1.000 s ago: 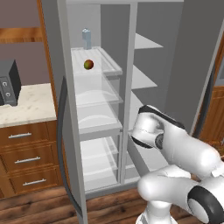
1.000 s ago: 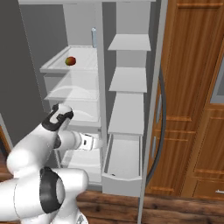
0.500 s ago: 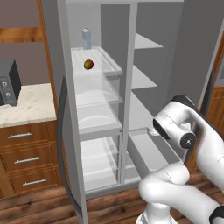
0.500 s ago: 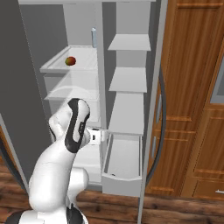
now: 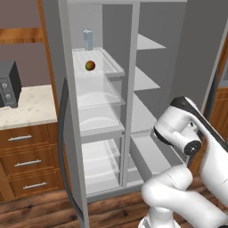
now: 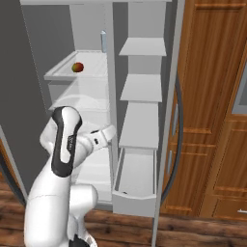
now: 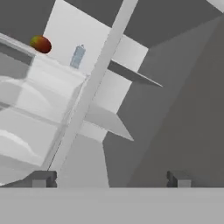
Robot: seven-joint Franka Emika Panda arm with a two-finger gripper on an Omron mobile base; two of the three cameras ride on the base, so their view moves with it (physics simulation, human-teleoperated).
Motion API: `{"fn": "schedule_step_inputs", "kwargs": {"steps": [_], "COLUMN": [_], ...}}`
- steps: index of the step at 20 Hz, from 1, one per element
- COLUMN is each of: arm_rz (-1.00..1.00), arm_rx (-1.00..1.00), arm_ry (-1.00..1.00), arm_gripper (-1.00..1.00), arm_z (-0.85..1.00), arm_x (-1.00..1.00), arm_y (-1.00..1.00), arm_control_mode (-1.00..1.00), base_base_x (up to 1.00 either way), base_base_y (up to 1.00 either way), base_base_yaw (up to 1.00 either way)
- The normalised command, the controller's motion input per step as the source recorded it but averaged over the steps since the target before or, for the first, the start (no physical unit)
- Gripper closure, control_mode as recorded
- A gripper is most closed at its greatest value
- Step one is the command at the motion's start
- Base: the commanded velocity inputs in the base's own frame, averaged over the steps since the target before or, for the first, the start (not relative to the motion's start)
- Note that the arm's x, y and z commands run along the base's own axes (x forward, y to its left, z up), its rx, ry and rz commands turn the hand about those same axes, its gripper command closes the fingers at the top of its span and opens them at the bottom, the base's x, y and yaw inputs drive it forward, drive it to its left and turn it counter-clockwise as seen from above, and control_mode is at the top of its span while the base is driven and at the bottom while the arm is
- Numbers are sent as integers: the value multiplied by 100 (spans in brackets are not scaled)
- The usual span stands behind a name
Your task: Take the mango and broccoli from the fridge shelf and place them in the freezer drawer to begin freezing them.
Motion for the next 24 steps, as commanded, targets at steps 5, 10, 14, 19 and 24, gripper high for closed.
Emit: {"fn": "schedule_step_inputs", "kwargs": {"steps": [5, 10, 14, 19, 24], "arm_rz": [-6, 0, 0, 0, -9], "arm_rx": [-56, -44, -39, -53, -86], "arm_ry": [0, 0, 0, 2, 0], "arm_gripper": [-100, -100, -100, -100, -100], "arm_z": [65, 99, 100, 61, 19], "arm_x": [-52, -39, -30, -35, -54], "arm_y": [-8, -29, -35, -8, 0], "arm_control_mode": [-100, -100, -100, -100, -100], "base_base_x": [0, 0, 0, 0, 0], "base_base_y": [0, 0, 0, 0, 0], "base_base_yaw": [0, 0, 0, 0, 0]}}
